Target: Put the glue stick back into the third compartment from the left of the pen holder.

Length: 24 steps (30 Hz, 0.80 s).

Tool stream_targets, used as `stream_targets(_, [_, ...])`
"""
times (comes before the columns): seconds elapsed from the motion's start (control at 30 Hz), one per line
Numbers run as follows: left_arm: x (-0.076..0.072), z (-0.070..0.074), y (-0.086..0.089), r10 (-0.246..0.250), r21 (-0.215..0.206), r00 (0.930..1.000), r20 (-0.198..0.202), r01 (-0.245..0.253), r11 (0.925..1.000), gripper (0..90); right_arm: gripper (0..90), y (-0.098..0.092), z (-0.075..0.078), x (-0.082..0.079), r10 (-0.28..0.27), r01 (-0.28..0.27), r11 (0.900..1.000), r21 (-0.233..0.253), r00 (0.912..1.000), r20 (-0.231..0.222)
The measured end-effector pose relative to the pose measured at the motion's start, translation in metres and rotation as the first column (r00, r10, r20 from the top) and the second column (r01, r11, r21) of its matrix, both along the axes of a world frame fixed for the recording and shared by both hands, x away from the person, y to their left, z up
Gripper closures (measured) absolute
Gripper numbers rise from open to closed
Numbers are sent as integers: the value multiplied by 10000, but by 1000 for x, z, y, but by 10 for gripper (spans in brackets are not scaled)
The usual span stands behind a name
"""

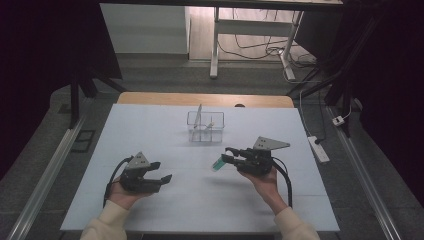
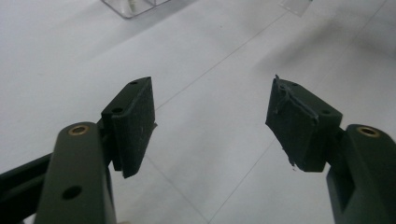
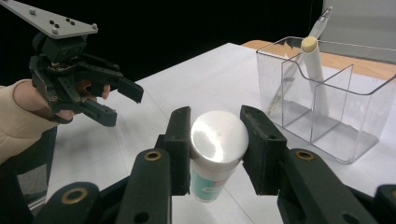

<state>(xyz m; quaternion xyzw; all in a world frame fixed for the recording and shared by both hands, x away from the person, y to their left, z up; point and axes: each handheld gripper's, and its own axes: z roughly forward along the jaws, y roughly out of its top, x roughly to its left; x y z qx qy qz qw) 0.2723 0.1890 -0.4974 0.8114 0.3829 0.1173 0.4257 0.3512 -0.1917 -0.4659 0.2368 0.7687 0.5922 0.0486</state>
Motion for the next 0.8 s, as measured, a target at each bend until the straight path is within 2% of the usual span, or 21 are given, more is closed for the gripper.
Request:
stream_targets(0.37, [1,-4,5,-105,1,9999,-69,105,9999,322,644,-5,4,4,-146,146,9999,34,9998,125])
stream_targets(0.8, [-1,-3,11,-29,-102,10000,-55,29,9999,307,644,-15,26,4,-462,442,9983,388,9975,527])
